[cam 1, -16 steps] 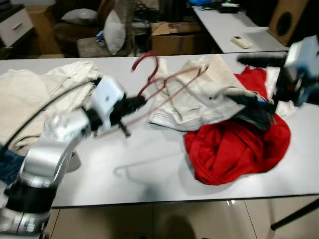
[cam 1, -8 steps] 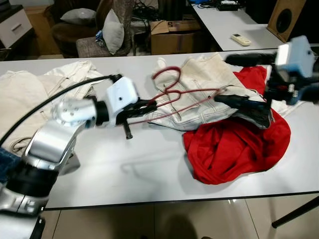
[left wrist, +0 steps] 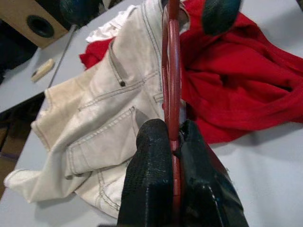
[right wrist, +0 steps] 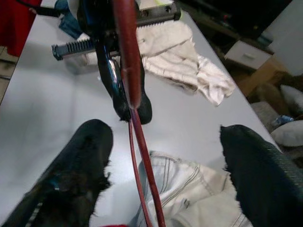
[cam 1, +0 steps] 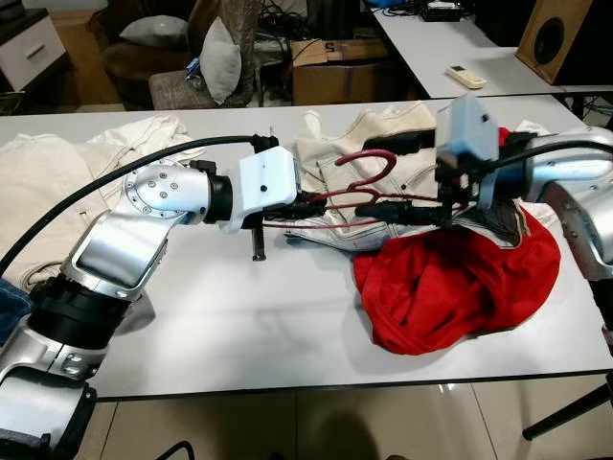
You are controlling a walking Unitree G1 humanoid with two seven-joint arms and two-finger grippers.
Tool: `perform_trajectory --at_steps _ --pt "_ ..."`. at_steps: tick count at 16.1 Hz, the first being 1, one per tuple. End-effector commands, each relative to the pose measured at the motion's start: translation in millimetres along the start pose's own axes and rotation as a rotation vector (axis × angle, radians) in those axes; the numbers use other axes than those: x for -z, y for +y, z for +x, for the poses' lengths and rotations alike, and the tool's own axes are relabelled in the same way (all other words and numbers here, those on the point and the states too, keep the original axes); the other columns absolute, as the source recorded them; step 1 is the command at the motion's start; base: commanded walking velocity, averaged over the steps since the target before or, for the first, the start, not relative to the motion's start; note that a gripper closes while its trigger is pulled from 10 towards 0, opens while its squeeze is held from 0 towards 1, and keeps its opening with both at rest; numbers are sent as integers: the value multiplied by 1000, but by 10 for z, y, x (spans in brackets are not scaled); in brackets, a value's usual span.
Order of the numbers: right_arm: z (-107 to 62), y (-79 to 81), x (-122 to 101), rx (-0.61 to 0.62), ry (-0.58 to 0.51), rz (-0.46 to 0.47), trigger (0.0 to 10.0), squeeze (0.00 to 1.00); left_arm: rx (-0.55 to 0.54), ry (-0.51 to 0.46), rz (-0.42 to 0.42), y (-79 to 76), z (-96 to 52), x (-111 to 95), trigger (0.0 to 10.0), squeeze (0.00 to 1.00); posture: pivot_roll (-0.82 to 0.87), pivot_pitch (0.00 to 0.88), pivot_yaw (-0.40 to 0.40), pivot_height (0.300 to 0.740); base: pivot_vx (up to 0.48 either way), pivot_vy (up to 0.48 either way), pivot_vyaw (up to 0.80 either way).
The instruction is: Hang hanger
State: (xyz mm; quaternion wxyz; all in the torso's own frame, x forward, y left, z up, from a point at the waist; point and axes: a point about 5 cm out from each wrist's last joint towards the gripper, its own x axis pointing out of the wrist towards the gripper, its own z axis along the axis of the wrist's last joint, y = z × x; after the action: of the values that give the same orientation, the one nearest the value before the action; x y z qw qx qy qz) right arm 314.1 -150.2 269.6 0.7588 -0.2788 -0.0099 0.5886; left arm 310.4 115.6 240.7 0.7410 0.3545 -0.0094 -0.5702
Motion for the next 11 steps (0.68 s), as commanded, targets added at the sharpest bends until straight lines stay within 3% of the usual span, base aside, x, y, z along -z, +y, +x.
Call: perform_trajectory --at_steps 1,6,11 --pt "16 -8 -36 -25 15 -14 0 0 16 4 43 45 3 -63 10000 0 -57 0 51 740 0 0 0" --pt "31 -86 117 14 134 45 0 0 50 9 82 92 -6 -111 10000 0 -57 0 49 740 0 0 0" --pt "93 -79 157 12 149 80 0 0 70 5 102 99 22 -136 10000 0 -63 0 56 740 0 0 0"
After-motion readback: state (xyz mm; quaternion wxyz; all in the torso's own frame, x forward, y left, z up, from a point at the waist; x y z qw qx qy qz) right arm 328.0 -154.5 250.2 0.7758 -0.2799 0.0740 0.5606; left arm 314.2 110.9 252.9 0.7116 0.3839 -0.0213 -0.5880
